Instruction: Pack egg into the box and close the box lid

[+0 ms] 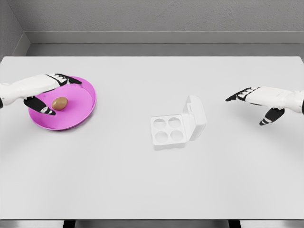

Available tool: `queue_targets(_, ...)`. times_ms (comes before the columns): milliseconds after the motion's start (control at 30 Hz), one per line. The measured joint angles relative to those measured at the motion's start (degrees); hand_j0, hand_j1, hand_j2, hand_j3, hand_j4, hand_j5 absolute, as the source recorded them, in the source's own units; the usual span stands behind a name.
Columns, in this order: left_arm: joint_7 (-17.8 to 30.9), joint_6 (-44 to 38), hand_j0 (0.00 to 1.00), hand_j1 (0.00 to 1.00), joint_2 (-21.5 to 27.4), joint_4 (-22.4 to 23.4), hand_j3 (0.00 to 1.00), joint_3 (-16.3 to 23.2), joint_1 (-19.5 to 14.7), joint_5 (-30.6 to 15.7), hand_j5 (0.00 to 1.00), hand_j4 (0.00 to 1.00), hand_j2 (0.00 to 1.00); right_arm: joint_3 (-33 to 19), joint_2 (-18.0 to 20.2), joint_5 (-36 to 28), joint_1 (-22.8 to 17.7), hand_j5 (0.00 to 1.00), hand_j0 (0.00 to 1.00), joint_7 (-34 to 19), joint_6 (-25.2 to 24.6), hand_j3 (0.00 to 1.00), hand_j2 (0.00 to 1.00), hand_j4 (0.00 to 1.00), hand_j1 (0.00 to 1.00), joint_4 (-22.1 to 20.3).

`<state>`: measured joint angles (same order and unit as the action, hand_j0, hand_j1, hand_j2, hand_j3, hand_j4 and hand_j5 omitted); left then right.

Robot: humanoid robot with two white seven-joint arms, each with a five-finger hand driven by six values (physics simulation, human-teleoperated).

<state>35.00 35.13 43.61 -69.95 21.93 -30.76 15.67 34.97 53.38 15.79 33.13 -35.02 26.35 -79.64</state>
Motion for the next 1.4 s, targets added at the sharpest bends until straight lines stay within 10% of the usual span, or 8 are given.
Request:
queue_targets(367,0.0,0.0,1.0,1.0,-2.0,4.6,1.0,0.0,-0.2,2.1,1.0,1.0,1.0,-0.5,0.2,0.1,-0.6,1.0,1.0,0.0,7.0,1.0,1.0,1.0,1.0,-0.1)
queue_targets(1400,0.0,0.0,1.0,1.0,-3.9,9.0,1.0,0.0,-3.1,6.6,1.0,1.0,1.0,1.0,0.5,0.1,-0.6,1.0,1.0,0.0,7.5,1.0,1.0,1.0,1.0,-0.4)
